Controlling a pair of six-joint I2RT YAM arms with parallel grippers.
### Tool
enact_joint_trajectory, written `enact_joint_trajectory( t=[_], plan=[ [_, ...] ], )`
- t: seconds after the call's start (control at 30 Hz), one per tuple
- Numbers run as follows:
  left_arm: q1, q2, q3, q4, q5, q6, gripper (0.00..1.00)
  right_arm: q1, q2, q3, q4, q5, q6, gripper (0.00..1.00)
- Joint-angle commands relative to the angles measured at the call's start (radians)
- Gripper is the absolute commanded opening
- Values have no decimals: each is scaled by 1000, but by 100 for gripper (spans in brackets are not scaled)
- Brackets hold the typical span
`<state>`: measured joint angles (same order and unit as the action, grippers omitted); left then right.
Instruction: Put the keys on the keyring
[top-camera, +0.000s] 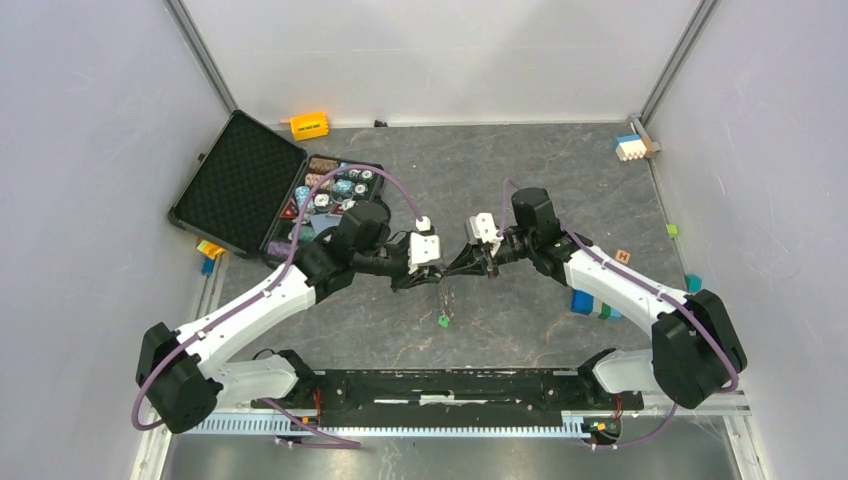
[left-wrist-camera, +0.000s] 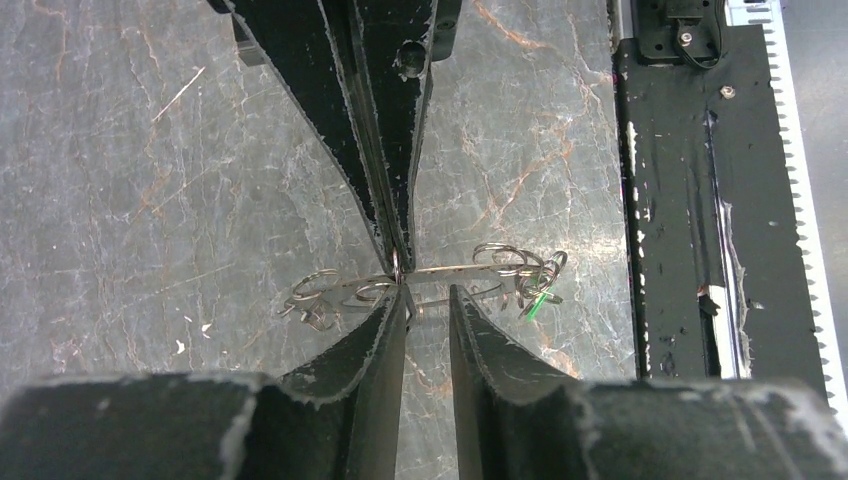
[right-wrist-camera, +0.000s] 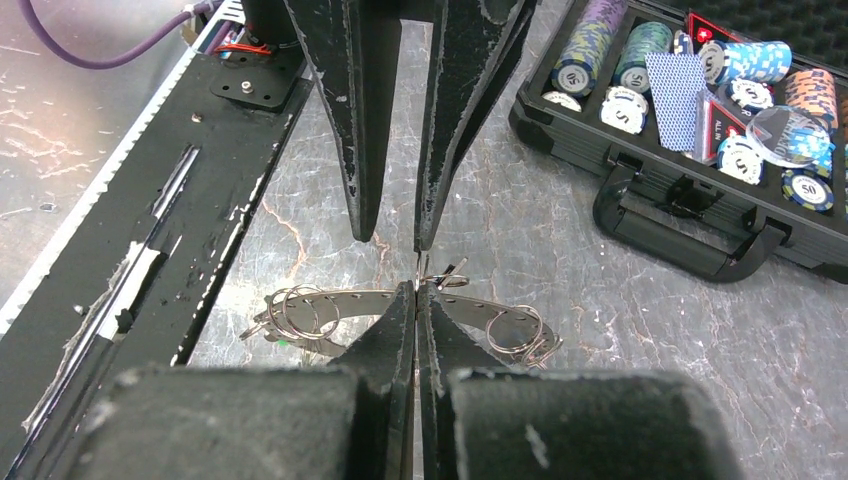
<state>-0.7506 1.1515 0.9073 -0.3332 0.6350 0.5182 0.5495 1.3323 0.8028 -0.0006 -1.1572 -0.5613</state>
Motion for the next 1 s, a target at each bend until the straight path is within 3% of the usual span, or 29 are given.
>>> enact_joint_trajectory(
  t=[0.0,0.63,0.97],
  plan=[
    [21,-11,-17,66,37,-42,31,4,-36,-1,44,-20,8,0],
    [80,-83,-72,138,130,-57,35,4,-35,-10,43,-19,0,0],
    [80,-21,-74,121,228,-16,34,5,-29,2,42,-26,8,0]
  ],
)
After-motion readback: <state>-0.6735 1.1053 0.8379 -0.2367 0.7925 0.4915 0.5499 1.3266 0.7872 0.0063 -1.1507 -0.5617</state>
